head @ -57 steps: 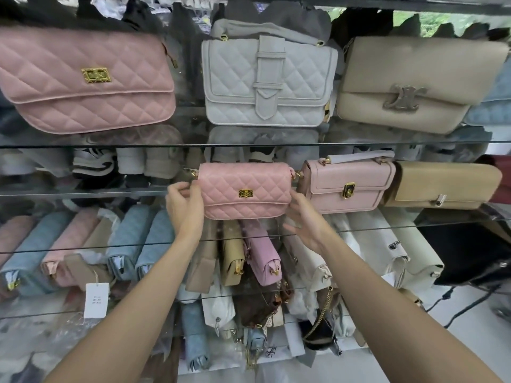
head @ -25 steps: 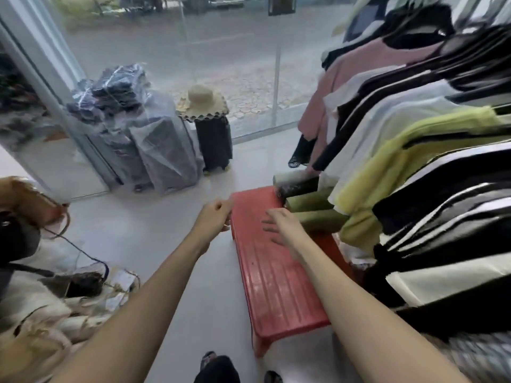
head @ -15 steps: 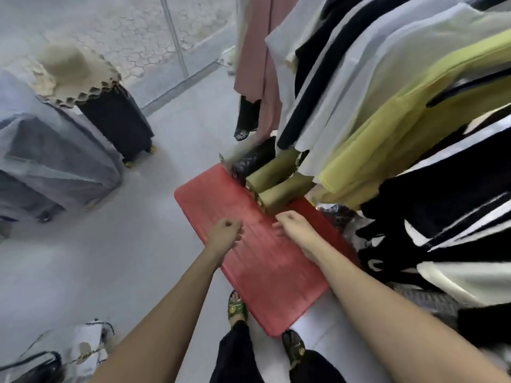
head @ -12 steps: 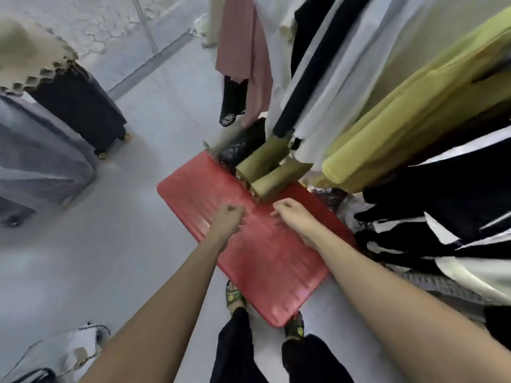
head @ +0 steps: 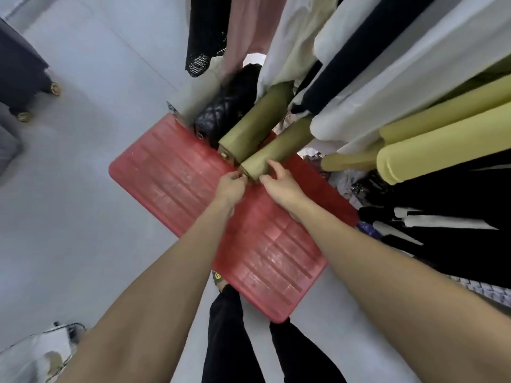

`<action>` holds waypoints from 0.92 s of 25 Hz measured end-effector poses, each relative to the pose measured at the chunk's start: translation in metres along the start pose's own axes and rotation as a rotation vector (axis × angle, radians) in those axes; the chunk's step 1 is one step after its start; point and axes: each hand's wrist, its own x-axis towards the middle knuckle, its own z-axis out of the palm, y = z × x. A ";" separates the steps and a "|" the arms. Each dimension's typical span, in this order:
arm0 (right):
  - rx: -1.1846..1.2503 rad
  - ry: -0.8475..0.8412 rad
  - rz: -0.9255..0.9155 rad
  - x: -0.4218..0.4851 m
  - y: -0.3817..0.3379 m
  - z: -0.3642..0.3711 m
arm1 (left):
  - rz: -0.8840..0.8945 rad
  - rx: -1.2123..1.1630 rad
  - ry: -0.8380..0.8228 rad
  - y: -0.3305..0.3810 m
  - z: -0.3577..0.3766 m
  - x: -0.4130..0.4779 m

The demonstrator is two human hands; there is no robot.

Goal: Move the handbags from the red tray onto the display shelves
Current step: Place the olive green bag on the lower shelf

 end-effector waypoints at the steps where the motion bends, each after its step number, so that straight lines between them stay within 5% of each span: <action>1: -0.011 0.009 -0.003 0.001 0.000 0.001 | 0.009 -0.008 0.006 -0.001 0.000 0.005; 12: -0.183 0.058 -0.048 -0.017 0.002 0.034 | -0.099 -0.205 0.064 -0.040 -0.037 -0.019; 18: -0.289 -0.147 -0.168 -0.045 0.001 0.081 | -0.125 -0.314 0.233 -0.054 -0.096 -0.043; 23: -0.264 -0.087 -0.188 -0.042 0.000 0.084 | -0.091 -0.398 0.497 -0.056 -0.142 -0.043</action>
